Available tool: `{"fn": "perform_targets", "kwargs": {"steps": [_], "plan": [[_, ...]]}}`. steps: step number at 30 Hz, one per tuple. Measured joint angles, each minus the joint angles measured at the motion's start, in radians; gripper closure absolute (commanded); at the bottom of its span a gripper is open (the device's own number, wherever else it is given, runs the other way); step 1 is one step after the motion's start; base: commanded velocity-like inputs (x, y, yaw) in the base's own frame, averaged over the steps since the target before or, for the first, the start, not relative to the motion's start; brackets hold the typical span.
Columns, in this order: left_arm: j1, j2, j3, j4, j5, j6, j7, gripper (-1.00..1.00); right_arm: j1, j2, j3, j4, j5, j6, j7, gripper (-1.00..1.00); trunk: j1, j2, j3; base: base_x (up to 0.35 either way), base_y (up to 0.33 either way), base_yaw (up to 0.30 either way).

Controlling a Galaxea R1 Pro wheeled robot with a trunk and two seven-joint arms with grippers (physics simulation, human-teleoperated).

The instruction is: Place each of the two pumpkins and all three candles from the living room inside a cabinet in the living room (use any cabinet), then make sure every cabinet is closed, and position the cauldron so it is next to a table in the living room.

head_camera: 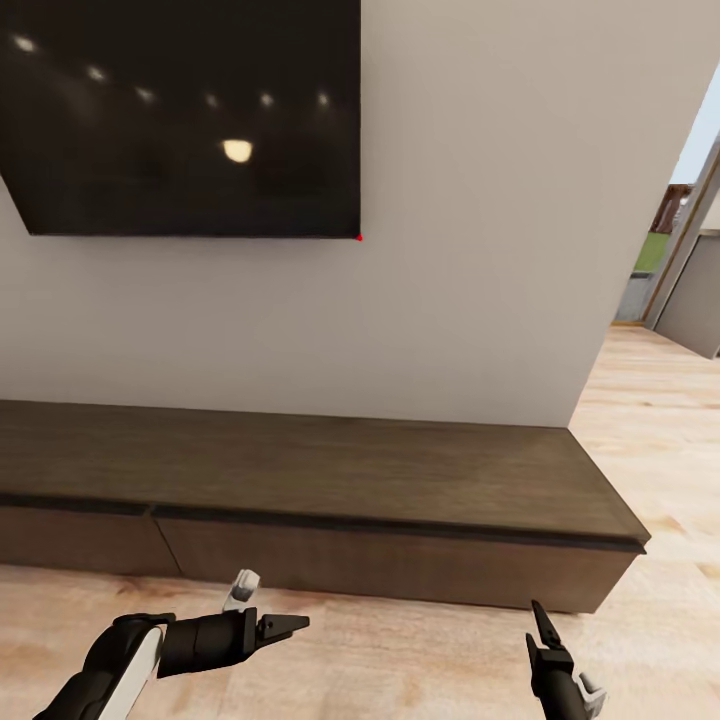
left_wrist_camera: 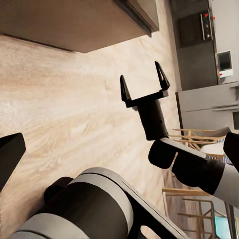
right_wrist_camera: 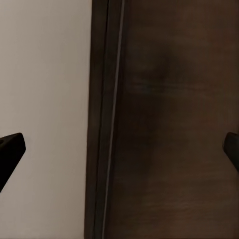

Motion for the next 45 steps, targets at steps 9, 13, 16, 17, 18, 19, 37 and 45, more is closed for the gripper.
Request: {"fn": "perform_targets", "kwargs": {"steps": [9, 13, 16, 17, 18, 19, 37, 45], "plan": [[0.000, 0.000, -0.003, 0.000, -0.002, 0.000, 0.001, -1.00, 0.000, -0.001, 0.000, 0.002, 0.000, -0.001, -0.007, -1.00, 0.000, 0.000, 0.000, 0.227, 0.000, 0.000], [0.000, 0.000, -0.004, 0.000, -0.002, 0.000, 0.001, -1.00, 0.000, -0.001, 0.000, 0.002, 0.000, -0.001, -0.007, -1.00, 0.000, 0.000, 0.000, 0.025, 0.000, 0.000], [0.000, 0.000, -0.005, 0.000, -0.002, 0.000, 0.001, -1.00, 0.000, -0.001, 0.000, 0.002, 0.000, -0.002, -0.007, -1.00, 0.000, 0.000, 0.000, 0.005, 0.000, 0.000], [0.000, 0.000, -0.005, 0.000, -0.002, 0.000, 0.000, -1.00, -0.001, -0.001, 0.000, 0.002, 0.000, -0.003, -0.007, -1.00, 0.000, 0.000, 0.000, 0.002, 0.000, 0.000], [0.000, 0.000, -0.005, 0.000, -0.001, 0.000, 0.001, -1.00, -0.001, -0.002, 0.000, 0.002, 0.000, -0.005, -0.007, -1.00, 0.000, 0.000, 0.000, 0.001, 0.000, 0.000], [0.000, 0.000, -0.005, 0.000, -0.001, 0.000, 0.001, -1.00, -0.001, -0.005, 0.000, 0.001, 0.000, -0.013, -0.007, -1.00, 0.000, 0.000, 0.000, 0.000, 0.000, 0.000], [0.000, 0.000, -0.017, -0.001, 0.000, 0.000, 0.000, -1.00, -0.053, -0.011, 0.005, 0.004, 0.011, -0.087, -0.078, -1.00, 0.000, 0.000, 0.000, 0.000, 0.000, 0.000], [0.000, 0.000, -0.017, 0.000, 0.001, 0.000, 0.000, -1.00, -0.054, -0.011, 0.007, 0.000, 0.008, -0.084, -0.066, -1.00, 0.000, 0.000, 0.000, 0.000, 0.000, 0.000]]}}
